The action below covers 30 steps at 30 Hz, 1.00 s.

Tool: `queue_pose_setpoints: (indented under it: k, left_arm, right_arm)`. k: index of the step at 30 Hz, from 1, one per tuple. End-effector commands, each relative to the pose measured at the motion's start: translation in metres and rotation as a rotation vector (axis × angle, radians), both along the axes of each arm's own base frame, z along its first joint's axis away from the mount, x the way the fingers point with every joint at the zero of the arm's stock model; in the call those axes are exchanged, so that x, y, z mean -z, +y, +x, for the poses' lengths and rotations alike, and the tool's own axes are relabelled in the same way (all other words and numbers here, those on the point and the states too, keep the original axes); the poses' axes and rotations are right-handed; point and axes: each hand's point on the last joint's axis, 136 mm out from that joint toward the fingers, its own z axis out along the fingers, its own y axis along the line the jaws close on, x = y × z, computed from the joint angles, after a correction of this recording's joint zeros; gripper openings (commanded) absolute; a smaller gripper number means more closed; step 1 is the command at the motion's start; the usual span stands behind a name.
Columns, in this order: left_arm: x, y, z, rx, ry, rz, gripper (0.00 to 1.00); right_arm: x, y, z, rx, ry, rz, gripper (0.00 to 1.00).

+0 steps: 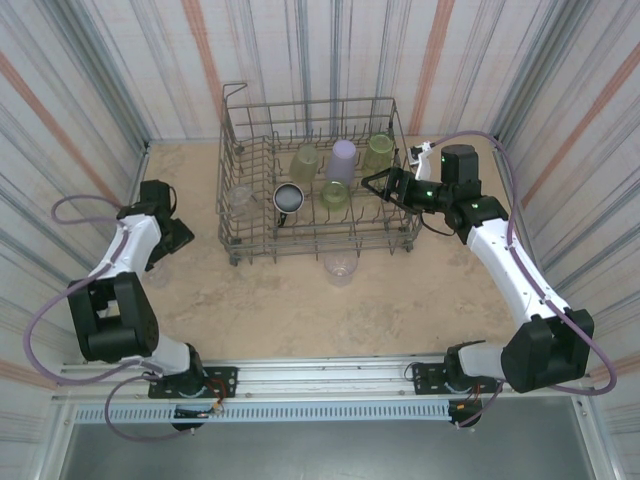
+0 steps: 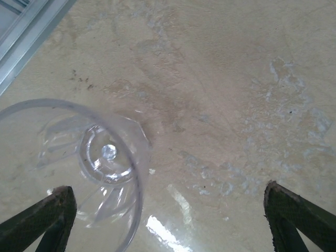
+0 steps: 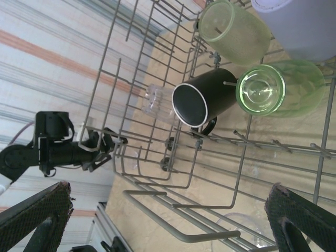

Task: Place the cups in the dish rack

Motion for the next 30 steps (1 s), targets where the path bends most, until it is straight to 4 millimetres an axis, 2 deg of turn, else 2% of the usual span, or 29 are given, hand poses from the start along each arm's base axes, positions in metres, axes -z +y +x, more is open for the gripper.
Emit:
queue_pose_setpoints:
  k: [1,6,14,21,30]
  left_arm:
    - [0.007,0.005,0.007,-0.016,0.013,0.001,0.86]
    - [0.013,0.008,0.009,-0.022,0.028,0.013,0.69]
    - [0.012,0.012,0.007,-0.041,0.028,0.036,0.32]
    - [0.014,0.007,0.006,-0.037,0.010,0.008,0.01]
    - [0.006,-0.001,0.006,0.011,-0.015,-0.026,0.00]
  right_arm:
    - [-0.005,0.001,0.002,0.001,-0.007,-0.012,0.99]
    - [-0.004,0.000,0.005,0.009,-0.008,-0.019,0.99]
    - [0.006,0.002,0.012,0.003,0.016,-0.017,0.99]
    - [0.011,0.003,0.013,0.001,0.023,-0.016,0.99]
    - [0.009,0.004,0.016,-0.005,0.015,-0.007,0.99]
